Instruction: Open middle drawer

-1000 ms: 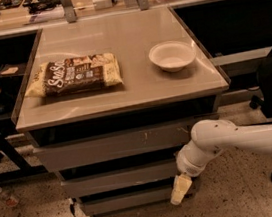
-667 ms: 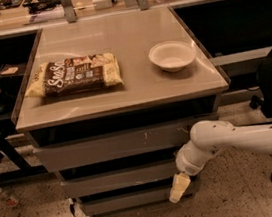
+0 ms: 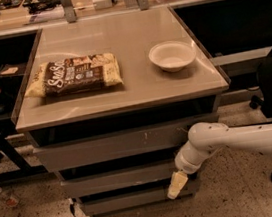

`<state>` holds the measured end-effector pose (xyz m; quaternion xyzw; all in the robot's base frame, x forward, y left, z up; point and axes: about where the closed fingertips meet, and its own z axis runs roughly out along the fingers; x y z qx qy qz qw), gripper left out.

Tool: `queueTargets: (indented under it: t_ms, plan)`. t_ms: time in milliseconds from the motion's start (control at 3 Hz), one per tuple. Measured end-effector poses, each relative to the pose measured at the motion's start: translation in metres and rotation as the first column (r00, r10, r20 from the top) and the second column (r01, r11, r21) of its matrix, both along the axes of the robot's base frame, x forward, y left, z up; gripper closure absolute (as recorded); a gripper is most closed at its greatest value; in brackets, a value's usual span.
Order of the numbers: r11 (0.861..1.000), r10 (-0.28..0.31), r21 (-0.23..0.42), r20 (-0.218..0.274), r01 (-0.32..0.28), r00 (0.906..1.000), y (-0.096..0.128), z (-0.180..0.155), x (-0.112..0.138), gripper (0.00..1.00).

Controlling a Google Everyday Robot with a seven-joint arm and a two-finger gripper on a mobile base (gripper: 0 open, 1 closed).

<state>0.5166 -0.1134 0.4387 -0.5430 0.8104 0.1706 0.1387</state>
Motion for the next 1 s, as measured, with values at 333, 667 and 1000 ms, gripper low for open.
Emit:
queueTargets:
  t_ms: [333,667,1000]
  plan:
    - [1.000,0.009,-0.010,-0.008,-0.009,0.9999,0.000,-0.005,0.001,0.00]
    - [0.998,0.038,-0.045,-0.064,-0.041,0.9972,0.000,-0.017,-0.013,0.00]
    - [0.998,0.032,-0.053,-0.096,-0.038,0.9948,-0.006,-0.014,-0.024,0.00]
